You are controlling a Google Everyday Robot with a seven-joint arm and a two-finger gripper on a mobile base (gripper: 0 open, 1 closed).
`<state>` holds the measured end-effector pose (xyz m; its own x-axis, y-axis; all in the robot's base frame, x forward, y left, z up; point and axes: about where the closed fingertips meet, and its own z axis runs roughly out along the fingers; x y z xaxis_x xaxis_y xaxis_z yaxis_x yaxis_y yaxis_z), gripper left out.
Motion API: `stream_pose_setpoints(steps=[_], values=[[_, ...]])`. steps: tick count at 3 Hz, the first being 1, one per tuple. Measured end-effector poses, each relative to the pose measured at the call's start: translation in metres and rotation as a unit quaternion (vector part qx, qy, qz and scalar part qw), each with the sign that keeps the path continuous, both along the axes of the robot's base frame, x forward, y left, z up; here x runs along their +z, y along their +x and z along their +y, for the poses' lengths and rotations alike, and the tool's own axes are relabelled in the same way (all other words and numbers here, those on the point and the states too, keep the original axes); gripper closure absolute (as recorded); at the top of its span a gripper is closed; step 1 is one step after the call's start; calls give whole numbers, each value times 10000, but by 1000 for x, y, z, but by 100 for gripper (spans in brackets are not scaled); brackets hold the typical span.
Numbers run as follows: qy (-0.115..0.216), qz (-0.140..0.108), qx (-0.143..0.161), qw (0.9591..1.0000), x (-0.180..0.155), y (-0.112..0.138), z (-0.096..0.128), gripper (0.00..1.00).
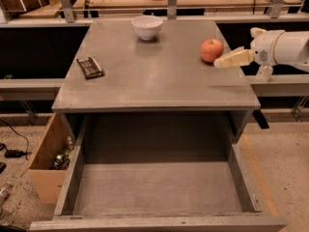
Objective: Place apple into top drawer
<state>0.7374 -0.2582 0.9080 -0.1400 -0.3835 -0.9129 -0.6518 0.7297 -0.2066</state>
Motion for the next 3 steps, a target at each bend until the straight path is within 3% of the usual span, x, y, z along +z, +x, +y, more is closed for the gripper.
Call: stream_pose_setpoints(steps=[3], values=[[653,10,232,9976,-33,57,17,0]])
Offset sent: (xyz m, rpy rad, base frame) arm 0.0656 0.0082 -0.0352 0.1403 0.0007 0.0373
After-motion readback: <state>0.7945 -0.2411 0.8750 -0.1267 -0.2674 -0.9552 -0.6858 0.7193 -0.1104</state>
